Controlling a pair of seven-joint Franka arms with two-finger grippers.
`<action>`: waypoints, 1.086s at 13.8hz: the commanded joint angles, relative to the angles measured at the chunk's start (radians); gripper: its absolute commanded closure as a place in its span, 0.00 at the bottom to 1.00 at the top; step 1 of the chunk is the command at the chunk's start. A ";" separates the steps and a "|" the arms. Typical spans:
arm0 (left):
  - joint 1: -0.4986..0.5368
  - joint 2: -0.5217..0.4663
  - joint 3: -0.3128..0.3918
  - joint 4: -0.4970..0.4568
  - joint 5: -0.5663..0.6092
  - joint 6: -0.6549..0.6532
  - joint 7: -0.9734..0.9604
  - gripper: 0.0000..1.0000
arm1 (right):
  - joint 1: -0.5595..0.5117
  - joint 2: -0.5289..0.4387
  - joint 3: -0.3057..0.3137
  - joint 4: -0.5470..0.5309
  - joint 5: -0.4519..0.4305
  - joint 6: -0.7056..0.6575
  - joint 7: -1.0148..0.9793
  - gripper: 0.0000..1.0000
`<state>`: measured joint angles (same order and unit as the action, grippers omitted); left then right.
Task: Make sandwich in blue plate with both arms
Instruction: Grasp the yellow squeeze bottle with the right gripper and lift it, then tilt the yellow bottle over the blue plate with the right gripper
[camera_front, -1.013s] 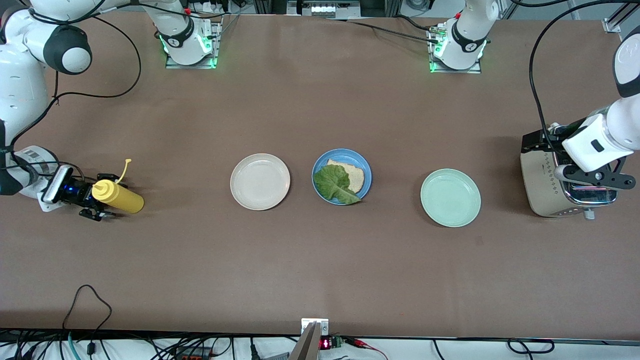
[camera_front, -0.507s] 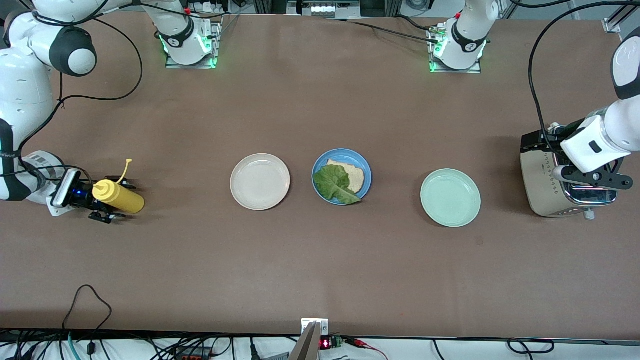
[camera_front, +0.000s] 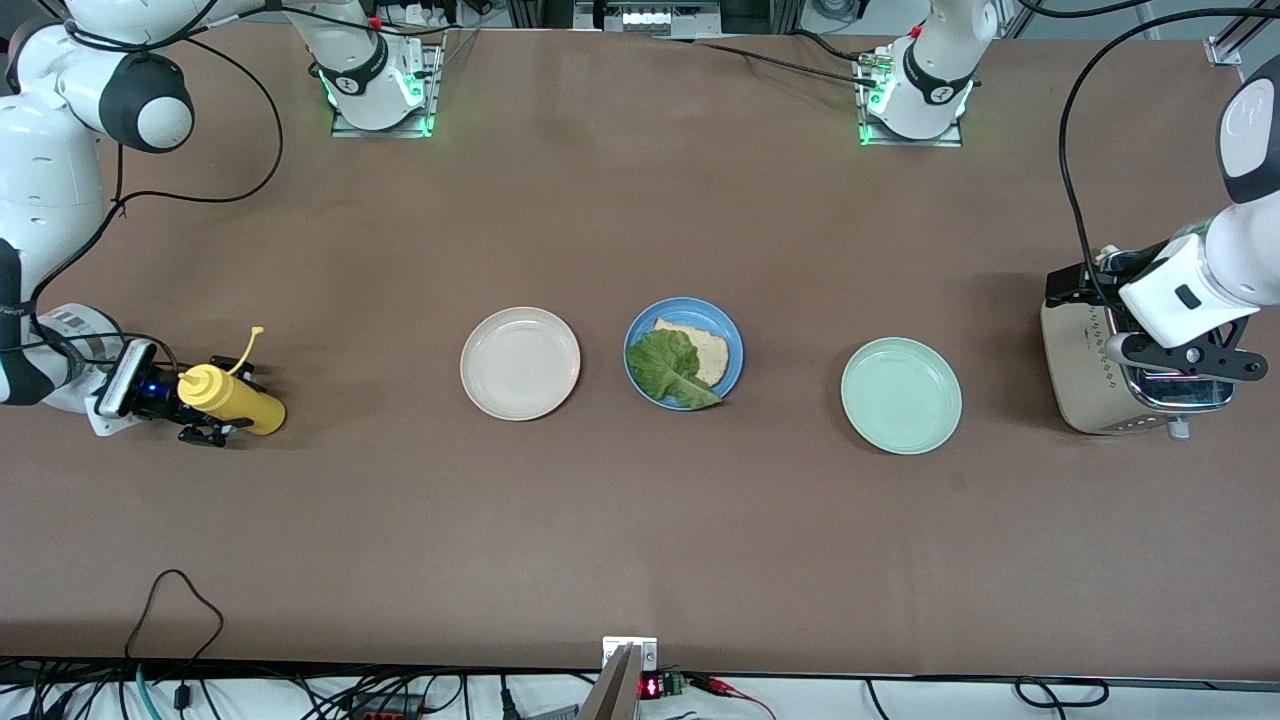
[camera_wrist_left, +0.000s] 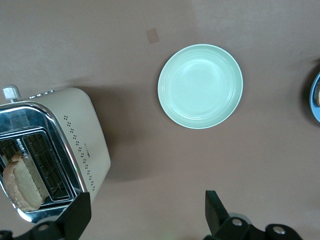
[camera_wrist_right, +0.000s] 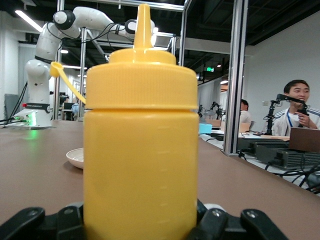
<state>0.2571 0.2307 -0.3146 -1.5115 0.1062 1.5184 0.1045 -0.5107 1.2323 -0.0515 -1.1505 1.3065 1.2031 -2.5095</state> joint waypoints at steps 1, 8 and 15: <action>0.002 -0.008 -0.009 -0.010 0.026 0.006 0.011 0.00 | 0.061 -0.134 -0.005 -0.005 -0.067 0.041 0.043 0.69; 0.016 -0.018 0.000 -0.009 0.026 0.000 0.012 0.00 | 0.251 -0.376 -0.007 -0.094 -0.225 0.301 0.273 0.67; 0.050 -0.025 -0.008 -0.010 0.033 0.009 0.011 0.00 | 0.449 -0.523 -0.007 -0.094 -0.518 0.521 0.615 0.66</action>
<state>0.2970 0.2199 -0.3115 -1.5090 0.1157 1.5211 0.1051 -0.0978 0.7876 -0.0516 -1.1939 0.8661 1.6777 -1.9790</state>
